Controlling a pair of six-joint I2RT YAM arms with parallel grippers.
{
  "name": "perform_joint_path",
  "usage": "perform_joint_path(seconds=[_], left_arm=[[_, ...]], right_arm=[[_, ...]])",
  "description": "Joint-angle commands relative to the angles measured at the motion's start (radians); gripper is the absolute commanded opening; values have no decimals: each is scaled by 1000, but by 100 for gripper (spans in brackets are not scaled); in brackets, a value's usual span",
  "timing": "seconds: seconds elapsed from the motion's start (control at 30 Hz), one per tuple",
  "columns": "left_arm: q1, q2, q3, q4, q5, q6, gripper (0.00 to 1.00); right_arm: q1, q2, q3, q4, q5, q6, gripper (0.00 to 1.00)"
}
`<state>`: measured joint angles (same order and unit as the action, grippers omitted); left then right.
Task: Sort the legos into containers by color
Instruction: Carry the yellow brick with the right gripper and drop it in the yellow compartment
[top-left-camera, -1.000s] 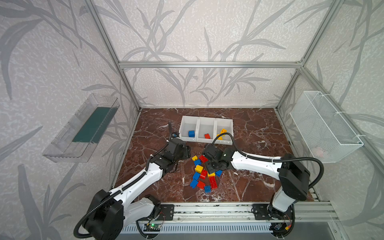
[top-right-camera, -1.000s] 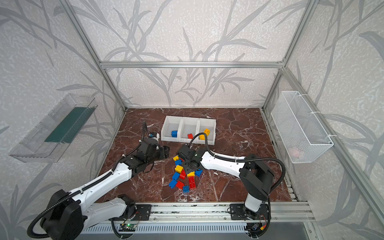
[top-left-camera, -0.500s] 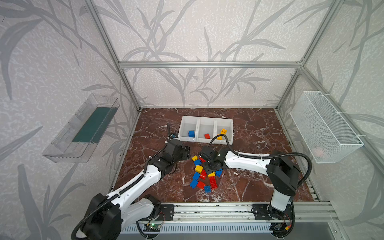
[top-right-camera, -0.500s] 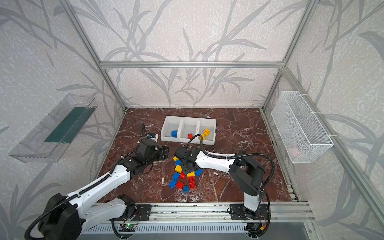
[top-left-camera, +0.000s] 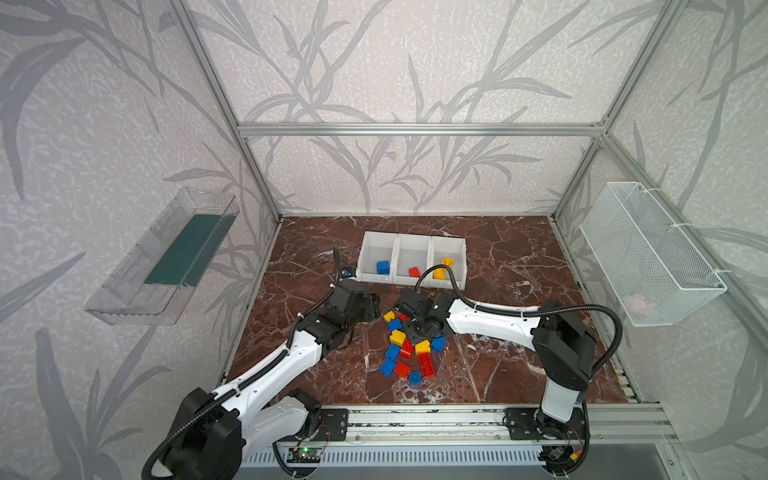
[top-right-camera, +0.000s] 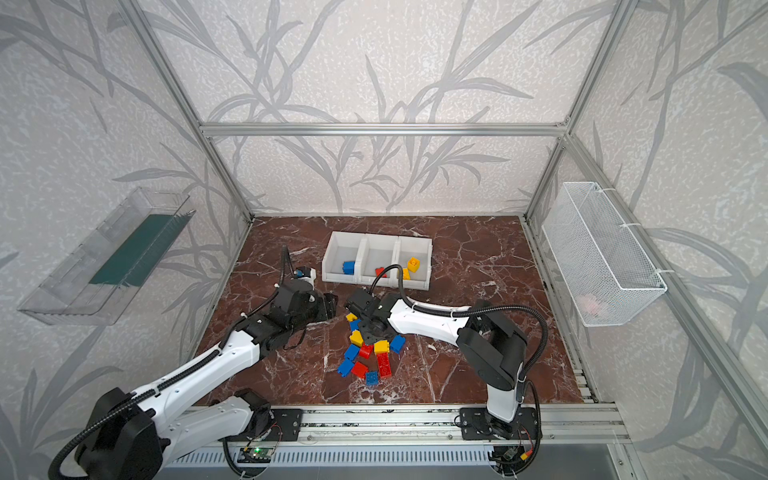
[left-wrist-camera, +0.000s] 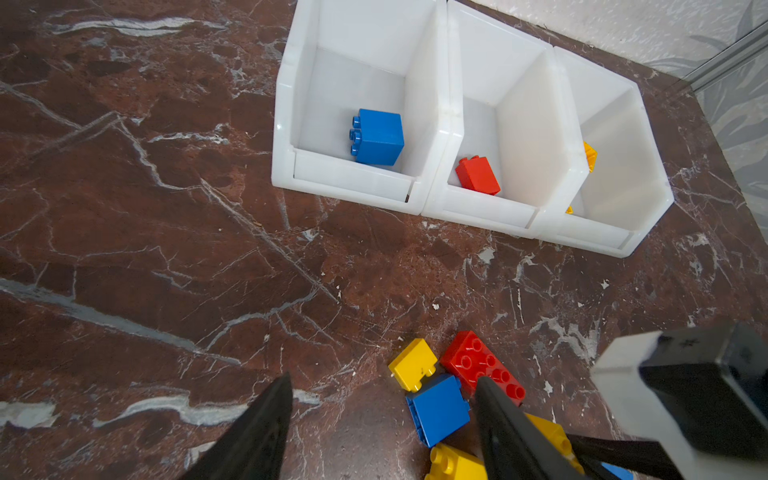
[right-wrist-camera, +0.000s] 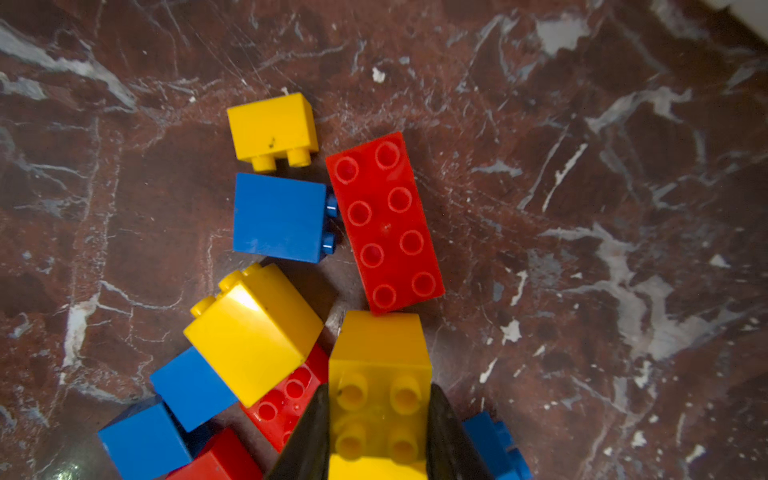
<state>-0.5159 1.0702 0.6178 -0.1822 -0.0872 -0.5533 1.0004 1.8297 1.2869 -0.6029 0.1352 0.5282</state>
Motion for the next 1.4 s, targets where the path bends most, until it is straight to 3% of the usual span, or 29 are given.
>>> perform_joint_path(seconds=[0.0,0.2,0.37,0.7,0.97,1.03,1.2,1.37], left_arm=[[5,-20,-13,-15,-27,-12,72],[7,-49,-24,-29,-16,-19,71],[7,-105,-45,-57,-29,-29,72],[7,-150,-58,-90,-23,-36,72],[7,-145,-67,-85,-5,-48,71],[6,-144,-69,-85,-4,-51,72],[6,-144,-71,-82,-1,-53,72],[7,-144,-76,-81,1,-54,72]], right_arm=[[-41,-45,108,-59,46,-92,27],[-147,30,332,-98,56,-245,26],[-238,94,449,-110,69,-294,26],[-416,167,485,-107,90,-304,26],[-477,170,440,-111,83,-282,27],[-482,165,430,-112,83,-279,32],[-482,137,404,-106,91,-274,56],[-483,103,388,-106,93,-273,62]])
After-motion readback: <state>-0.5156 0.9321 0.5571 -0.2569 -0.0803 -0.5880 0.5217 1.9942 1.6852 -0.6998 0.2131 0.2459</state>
